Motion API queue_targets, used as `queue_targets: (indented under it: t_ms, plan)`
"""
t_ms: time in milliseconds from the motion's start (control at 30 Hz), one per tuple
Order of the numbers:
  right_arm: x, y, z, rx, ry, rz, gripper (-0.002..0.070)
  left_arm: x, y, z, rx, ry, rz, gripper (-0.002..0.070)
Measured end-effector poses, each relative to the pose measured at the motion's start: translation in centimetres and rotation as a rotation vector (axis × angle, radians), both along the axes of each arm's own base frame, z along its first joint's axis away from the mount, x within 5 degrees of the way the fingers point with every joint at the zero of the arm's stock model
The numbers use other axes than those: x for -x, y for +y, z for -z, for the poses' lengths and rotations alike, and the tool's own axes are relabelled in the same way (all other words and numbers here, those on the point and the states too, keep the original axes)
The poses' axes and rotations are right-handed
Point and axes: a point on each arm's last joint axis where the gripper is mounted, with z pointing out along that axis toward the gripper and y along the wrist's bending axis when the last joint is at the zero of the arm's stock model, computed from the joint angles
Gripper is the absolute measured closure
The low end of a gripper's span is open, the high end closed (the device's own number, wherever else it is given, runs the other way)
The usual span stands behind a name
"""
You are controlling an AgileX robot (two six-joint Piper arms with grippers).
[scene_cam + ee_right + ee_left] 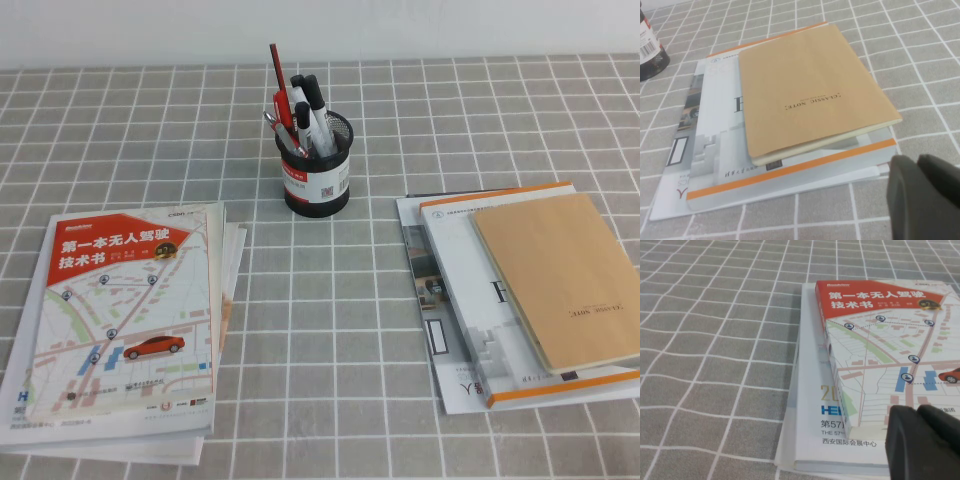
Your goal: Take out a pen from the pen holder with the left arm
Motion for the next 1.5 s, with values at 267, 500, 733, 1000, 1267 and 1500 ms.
queue_targets:
  t_ms: [267,500,733,1000,1267,1500]
  plan:
    - [0.00,0.00,0.00,0.000,0.000,0.000,0.0689,0.00,0.00,0.00,0.000,0.000,0.000,0.0680]
    - [0.00,0.00,0.00,0.000,0.000,0.000,0.0689,0.00,0.00,0.00,0.000,0.000,0.000,0.0680]
    - [0.00,0.00,0.00,0.000,0.000,0.000,0.0689,0.02,-0.02,0.00,0.000,0.000,0.004,0.0680]
    - [0.00,0.00,0.00,0.000,0.000,0.000,0.0689,0.05,-0.50,0.00,0.000,0.000,0.096,0.0680]
    - [0.00,0.00,0.00,0.000,0.000,0.000,0.0689,0.05,-0.50,0.01,-0.001,0.000,0.096,0.0680]
    - [0.00,0.00,0.00,0.000,0.000,0.000,0.0689,0.05,-0.50,0.01,-0.002,0.000,0.098,0.0680]
